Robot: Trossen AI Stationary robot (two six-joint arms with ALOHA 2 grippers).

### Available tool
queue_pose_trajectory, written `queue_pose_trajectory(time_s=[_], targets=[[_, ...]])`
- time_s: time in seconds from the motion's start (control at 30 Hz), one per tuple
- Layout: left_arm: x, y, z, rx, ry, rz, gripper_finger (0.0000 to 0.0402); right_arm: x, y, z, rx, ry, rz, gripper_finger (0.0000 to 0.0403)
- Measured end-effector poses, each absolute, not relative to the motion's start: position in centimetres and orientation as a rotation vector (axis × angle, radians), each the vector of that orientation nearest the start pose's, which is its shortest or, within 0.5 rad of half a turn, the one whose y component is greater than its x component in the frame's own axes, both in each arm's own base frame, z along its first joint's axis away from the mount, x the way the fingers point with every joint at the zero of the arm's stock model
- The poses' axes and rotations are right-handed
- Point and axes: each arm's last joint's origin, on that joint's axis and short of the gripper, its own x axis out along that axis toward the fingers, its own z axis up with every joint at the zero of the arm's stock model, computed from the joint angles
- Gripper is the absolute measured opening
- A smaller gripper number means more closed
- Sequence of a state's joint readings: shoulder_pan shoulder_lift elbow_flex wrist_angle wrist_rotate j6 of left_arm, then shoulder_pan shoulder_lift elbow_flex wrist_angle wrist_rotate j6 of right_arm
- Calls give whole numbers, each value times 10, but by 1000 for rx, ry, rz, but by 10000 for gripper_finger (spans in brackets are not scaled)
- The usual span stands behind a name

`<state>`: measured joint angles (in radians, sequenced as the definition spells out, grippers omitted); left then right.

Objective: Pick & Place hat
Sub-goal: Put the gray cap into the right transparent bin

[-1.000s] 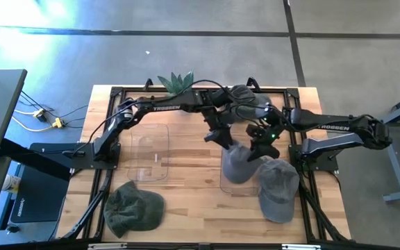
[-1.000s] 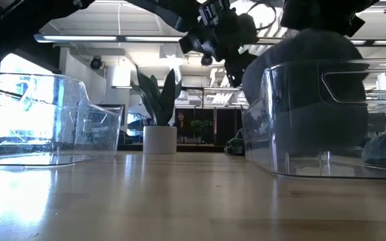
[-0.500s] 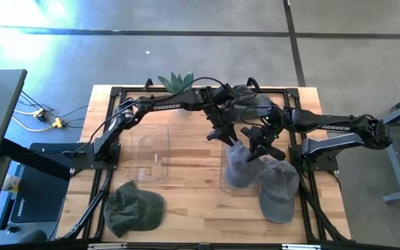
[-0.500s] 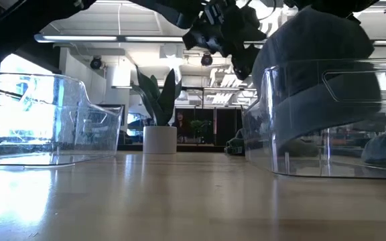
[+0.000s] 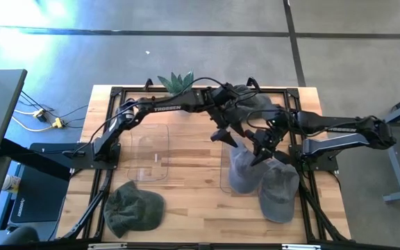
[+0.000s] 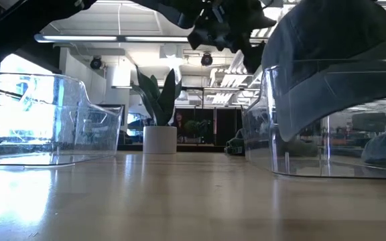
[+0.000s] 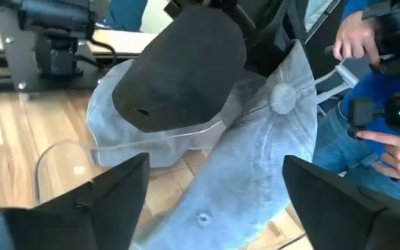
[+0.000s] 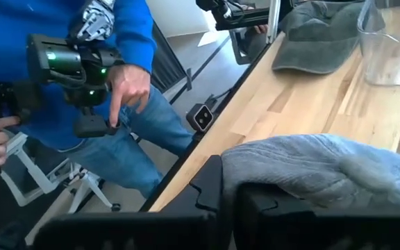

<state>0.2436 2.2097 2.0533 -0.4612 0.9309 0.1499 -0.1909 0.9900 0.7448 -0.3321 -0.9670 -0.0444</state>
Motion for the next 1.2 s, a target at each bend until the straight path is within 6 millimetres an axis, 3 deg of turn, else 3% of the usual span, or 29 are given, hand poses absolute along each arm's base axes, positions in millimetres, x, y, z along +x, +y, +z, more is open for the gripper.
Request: queue_pose_trajectory(time_s=[0.33, 0.5, 0.83, 1.2], targets=[[499, 67, 271, -235, 499, -819, 346, 192, -11, 284, 250, 456, 738, 8], [499, 63, 259, -313, 555, -885, 323, 189, -11, 281, 255, 487, 717, 4], [486, 81, 287, -302, 624, -803, 227, 184, -16, 267, 76, 627, 489, 12], [479, 98, 285, -308, 687, -712, 176, 185, -25, 264, -226, 683, 247, 16]])
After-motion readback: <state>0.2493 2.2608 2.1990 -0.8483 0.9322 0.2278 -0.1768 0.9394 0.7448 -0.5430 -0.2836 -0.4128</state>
